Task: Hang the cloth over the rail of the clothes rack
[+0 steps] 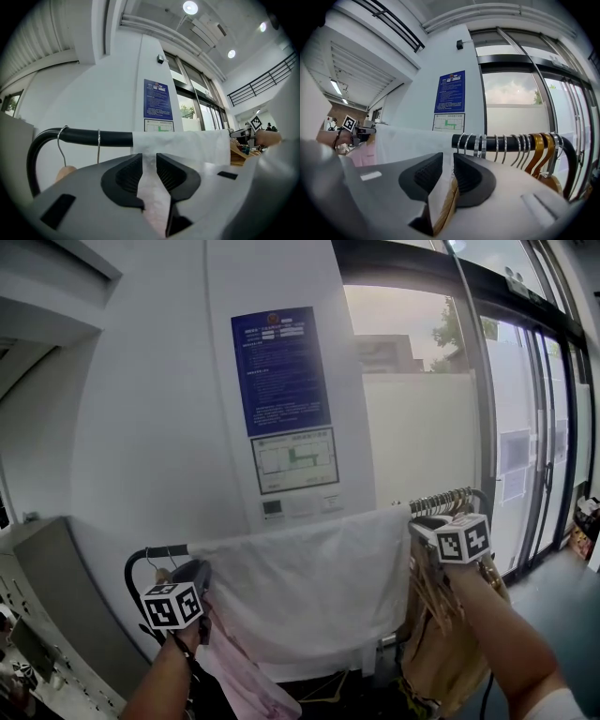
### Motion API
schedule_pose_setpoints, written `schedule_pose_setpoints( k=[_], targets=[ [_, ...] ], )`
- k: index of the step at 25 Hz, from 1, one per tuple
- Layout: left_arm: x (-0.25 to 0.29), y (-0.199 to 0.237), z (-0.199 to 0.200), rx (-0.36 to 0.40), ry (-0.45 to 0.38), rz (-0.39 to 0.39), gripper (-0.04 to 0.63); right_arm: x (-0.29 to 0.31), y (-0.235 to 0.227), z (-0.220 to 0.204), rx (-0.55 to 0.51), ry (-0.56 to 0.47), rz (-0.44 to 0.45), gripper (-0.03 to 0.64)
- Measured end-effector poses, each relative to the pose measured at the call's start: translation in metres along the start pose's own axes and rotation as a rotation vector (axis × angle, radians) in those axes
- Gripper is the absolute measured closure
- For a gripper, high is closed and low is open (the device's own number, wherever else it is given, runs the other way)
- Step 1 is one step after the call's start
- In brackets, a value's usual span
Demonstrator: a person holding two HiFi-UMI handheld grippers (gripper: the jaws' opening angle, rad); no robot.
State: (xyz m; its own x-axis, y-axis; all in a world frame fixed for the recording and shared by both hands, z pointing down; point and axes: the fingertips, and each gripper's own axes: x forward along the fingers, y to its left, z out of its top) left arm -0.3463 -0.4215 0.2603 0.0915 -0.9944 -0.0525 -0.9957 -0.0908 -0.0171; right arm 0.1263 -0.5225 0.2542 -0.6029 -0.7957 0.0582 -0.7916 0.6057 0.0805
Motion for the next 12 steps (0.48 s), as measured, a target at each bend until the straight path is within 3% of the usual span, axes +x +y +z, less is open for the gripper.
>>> schedule_pose_setpoints(
  k=[4, 7, 12],
  targets=[
    [0.001, 0.002, 0.003, 0.007, -0.005, 0.025, 0.524, 0.001, 0.005, -0.004, -0.014, 0.014, 0.013, 0.563],
    [-0.004, 0.009, 0.006, 0.005, -0.016, 0.045, 0.588, 0.007, 0.009, -0.004, -0.025, 0.026, 0.02, 0.563],
    [-0.014, 0.019, 0.002, 0.009, -0.018, 0.088, 0.586, 0.006, 0.016, 0.003, -0.056, 0.014, 0.024, 0.563]
  ],
)
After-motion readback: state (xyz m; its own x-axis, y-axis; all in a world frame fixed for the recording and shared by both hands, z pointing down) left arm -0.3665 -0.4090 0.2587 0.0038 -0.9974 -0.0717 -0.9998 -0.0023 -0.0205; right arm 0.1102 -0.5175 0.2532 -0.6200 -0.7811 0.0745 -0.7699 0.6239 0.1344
